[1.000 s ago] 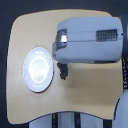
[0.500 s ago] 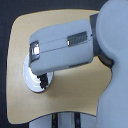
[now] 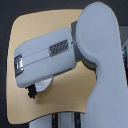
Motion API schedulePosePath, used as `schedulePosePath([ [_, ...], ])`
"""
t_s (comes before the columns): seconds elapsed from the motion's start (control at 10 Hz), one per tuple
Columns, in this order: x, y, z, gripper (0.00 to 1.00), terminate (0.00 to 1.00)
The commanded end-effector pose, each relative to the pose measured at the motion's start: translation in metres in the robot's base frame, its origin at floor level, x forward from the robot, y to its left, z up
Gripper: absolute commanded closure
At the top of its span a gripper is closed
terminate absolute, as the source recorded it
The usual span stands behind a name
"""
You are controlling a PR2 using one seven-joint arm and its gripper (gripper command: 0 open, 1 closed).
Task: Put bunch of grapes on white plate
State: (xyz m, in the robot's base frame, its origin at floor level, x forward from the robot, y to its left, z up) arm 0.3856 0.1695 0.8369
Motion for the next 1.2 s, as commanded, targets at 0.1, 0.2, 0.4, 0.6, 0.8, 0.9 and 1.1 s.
schedulePosePath([
  [0.1,0.027,0.025,-0.042,1.0,0.0],
  [0.2,0.037,0.025,-0.047,1.0,0.0],
  [0.4,0.051,0.026,-0.051,1.0,0.0],
  [0.6,0.058,0.018,-0.055,1.0,0.0],
  [0.8,0.062,0.001,-0.061,1.0,0.0],
  [0.9,0.062,-0.003,-0.063,1.0,0.0],
  [1.1,0.061,-0.005,-0.064,1.0,0.0],
])
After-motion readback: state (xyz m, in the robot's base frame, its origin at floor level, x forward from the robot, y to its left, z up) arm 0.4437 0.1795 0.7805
